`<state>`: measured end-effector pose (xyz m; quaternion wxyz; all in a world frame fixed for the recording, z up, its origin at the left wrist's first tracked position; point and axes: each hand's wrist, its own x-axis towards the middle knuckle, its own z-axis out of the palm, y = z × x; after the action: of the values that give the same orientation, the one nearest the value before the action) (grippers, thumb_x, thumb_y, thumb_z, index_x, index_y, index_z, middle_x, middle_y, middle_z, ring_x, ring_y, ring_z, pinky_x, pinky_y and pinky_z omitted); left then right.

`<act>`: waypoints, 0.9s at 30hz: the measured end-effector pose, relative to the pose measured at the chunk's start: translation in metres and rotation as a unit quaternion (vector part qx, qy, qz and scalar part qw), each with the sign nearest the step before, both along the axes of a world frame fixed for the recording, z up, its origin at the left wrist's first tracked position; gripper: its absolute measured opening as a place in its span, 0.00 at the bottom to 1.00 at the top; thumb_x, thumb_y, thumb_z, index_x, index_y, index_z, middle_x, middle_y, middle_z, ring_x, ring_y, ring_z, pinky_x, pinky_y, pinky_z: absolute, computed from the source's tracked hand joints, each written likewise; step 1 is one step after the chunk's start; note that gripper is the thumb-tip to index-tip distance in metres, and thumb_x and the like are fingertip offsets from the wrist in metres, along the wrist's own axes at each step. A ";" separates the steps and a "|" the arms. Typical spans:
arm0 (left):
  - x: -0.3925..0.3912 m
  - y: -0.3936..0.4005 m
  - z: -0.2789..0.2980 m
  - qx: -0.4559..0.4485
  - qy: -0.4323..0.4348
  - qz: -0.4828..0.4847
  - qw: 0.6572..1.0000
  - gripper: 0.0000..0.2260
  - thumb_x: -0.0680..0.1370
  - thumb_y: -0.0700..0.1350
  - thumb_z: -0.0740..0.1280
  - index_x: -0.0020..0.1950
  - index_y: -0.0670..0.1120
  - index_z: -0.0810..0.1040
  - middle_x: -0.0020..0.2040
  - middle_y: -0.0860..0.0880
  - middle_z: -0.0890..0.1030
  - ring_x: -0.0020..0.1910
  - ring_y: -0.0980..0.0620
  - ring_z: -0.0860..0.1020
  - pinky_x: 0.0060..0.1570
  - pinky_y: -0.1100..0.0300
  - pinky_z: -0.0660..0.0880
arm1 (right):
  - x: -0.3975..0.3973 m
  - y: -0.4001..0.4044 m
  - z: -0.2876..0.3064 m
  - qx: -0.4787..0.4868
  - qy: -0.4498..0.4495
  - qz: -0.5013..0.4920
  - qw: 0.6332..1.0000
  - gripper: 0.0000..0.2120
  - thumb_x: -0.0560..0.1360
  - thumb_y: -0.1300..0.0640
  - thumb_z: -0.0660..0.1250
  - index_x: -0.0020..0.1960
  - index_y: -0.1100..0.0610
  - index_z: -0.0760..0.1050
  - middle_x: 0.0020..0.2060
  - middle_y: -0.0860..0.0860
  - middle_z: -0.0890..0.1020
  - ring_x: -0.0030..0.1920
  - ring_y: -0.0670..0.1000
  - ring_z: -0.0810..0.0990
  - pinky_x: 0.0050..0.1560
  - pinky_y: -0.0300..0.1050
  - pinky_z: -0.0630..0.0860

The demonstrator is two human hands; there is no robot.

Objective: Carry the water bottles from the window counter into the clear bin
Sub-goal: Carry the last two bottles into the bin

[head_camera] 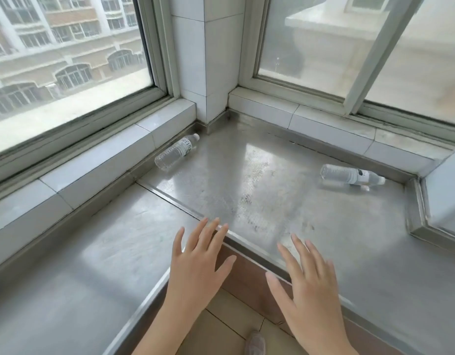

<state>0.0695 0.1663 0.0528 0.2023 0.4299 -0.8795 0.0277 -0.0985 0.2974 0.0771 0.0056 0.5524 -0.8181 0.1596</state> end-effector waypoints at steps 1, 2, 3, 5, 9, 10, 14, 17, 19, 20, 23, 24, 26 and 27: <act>-0.011 -0.009 0.000 -0.001 -0.002 0.008 1.000 0.25 0.76 0.62 0.59 0.67 0.52 0.78 0.67 0.53 0.79 0.70 0.51 0.73 0.71 0.46 0.57 | -0.014 -0.013 -0.001 0.007 0.000 0.007 1.000 0.30 0.78 0.36 0.43 0.68 0.51 0.71 0.70 0.54 0.71 0.71 0.56 0.63 0.66 0.61 0.57; -0.021 -0.019 0.000 -0.001 -0.004 0.015 1.000 0.25 0.76 0.62 0.58 0.67 0.52 0.78 0.67 0.52 0.79 0.69 0.50 0.74 0.71 0.46 0.57 | -0.027 -0.027 -0.002 0.013 0.001 0.013 1.000 0.31 0.78 0.36 0.43 0.67 0.51 0.72 0.70 0.54 0.71 0.71 0.57 0.63 0.65 0.61 0.58; -0.031 -0.030 0.000 0.000 -0.006 0.021 1.000 0.25 0.75 0.62 0.58 0.67 0.52 0.78 0.68 0.52 0.79 0.69 0.49 0.75 0.70 0.46 0.57 | -0.039 -0.039 -0.003 0.018 0.005 0.019 1.000 0.31 0.78 0.36 0.43 0.67 0.52 0.72 0.70 0.54 0.71 0.71 0.57 0.63 0.65 0.61 0.58; -0.046 -0.049 -0.001 -0.005 -0.010 0.028 1.000 0.25 0.75 0.61 0.58 0.68 0.51 0.78 0.68 0.52 0.78 0.70 0.49 0.74 0.70 0.45 0.57 | -0.059 -0.061 -0.004 0.026 0.011 0.032 0.999 0.32 0.78 0.36 0.43 0.67 0.53 0.72 0.70 0.54 0.71 0.71 0.58 0.63 0.66 0.61 0.57; -0.070 -0.096 -0.002 0.001 -0.016 0.054 0.998 0.26 0.76 0.62 0.58 0.69 0.51 0.76 0.69 0.52 0.78 0.71 0.49 0.73 0.71 0.45 0.58 | -0.088 -0.105 -0.007 0.050 0.028 0.058 0.997 0.32 0.79 0.36 0.42 0.68 0.53 0.73 0.69 0.55 0.72 0.71 0.58 0.63 0.67 0.61 0.55; -0.074 -0.109 -0.003 0.005 -0.018 0.060 0.998 0.26 0.76 0.62 0.58 0.69 0.52 0.76 0.69 0.52 0.77 0.71 0.48 0.73 0.71 0.45 0.58 | -0.092 -0.116 -0.008 0.054 0.034 0.064 0.996 0.33 0.79 0.36 0.42 0.68 0.53 0.73 0.69 0.55 0.72 0.70 0.58 0.63 0.67 0.61 0.55; -0.081 -0.171 -0.009 0.004 -0.026 0.083 0.996 0.25 0.75 0.61 0.61 0.67 0.51 0.77 0.68 0.51 0.79 0.69 0.46 0.75 0.70 0.44 0.61 | -0.103 -0.165 -0.008 0.056 0.037 0.073 0.995 0.33 0.79 0.36 0.41 0.67 0.54 0.73 0.69 0.56 0.73 0.70 0.58 0.64 0.66 0.60 0.56; -0.084 -0.226 -0.013 0.013 -0.021 0.097 0.995 0.25 0.73 0.58 0.72 0.67 0.49 0.78 0.67 0.49 0.79 0.68 0.45 0.76 0.68 0.41 0.68 | -0.103 -0.211 -0.004 0.065 0.032 0.070 0.995 0.31 0.78 0.37 0.45 0.69 0.53 0.71 0.69 0.55 0.72 0.71 0.57 0.63 0.68 0.59 0.54; -0.086 -0.259 -0.019 0.017 -0.028 0.093 0.995 0.26 0.72 0.57 0.74 0.67 0.48 0.78 0.67 0.48 0.79 0.68 0.44 0.76 0.69 0.43 0.65 | -0.100 -0.241 -0.004 0.070 0.030 0.071 0.995 0.29 0.77 0.38 0.49 0.69 0.53 0.70 0.70 0.55 0.71 0.71 0.57 0.62 0.69 0.59 0.53; -0.087 -0.275 -0.023 0.016 -0.032 0.089 0.995 0.26 0.71 0.56 0.74 0.67 0.47 0.78 0.67 0.47 0.79 0.68 0.44 0.76 0.70 0.44 0.63 | -0.098 -0.255 -0.005 0.071 0.029 0.072 0.994 0.29 0.77 0.38 0.50 0.70 0.53 0.70 0.70 0.56 0.71 0.71 0.57 0.63 0.68 0.59 0.54; -0.088 -0.320 -0.038 0.042 -0.050 0.084 0.994 0.27 0.71 0.55 0.75 0.67 0.46 0.78 0.67 0.46 0.79 0.68 0.43 0.76 0.66 0.40 0.70 | -0.094 -0.295 -0.010 0.074 0.025 0.079 0.994 0.31 0.79 0.38 0.44 0.69 0.54 0.70 0.70 0.56 0.71 0.71 0.58 0.64 0.68 0.60 0.56; -0.088 -0.334 -0.044 0.055 -0.056 0.083 0.994 0.28 0.70 0.54 0.76 0.67 0.46 0.78 0.67 0.46 0.79 0.67 0.42 0.76 0.64 0.39 0.73 | -0.093 -0.307 -0.011 0.074 0.025 0.080 0.994 0.31 0.79 0.38 0.43 0.69 0.54 0.70 0.70 0.57 0.71 0.71 0.59 0.64 0.68 0.60 0.57; -0.087 -0.360 -0.056 0.082 -0.071 0.077 0.991 0.29 0.68 0.52 0.78 0.67 0.47 0.78 0.66 0.45 0.80 0.66 0.42 0.77 0.61 0.40 0.75 | -0.091 -0.328 -0.014 0.073 0.026 0.081 0.994 0.31 0.79 0.39 0.41 0.69 0.55 0.70 0.69 0.57 0.71 0.70 0.59 0.64 0.68 0.60 0.57; -0.086 -0.371 -0.063 0.095 -0.083 0.073 0.989 0.30 0.67 0.51 0.79 0.67 0.48 0.78 0.65 0.44 0.80 0.66 0.41 0.77 0.60 0.40 0.76 | -0.090 -0.336 -0.015 0.073 0.025 0.078 0.994 0.31 0.79 0.39 0.41 0.70 0.55 0.70 0.69 0.57 0.71 0.70 0.59 0.64 0.68 0.60 0.57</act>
<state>-0.0162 -0.2049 -0.0099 0.0841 0.5065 -0.8581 -0.0062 -0.1890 -0.0389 0.0617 -0.0265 0.6175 -0.7814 0.0859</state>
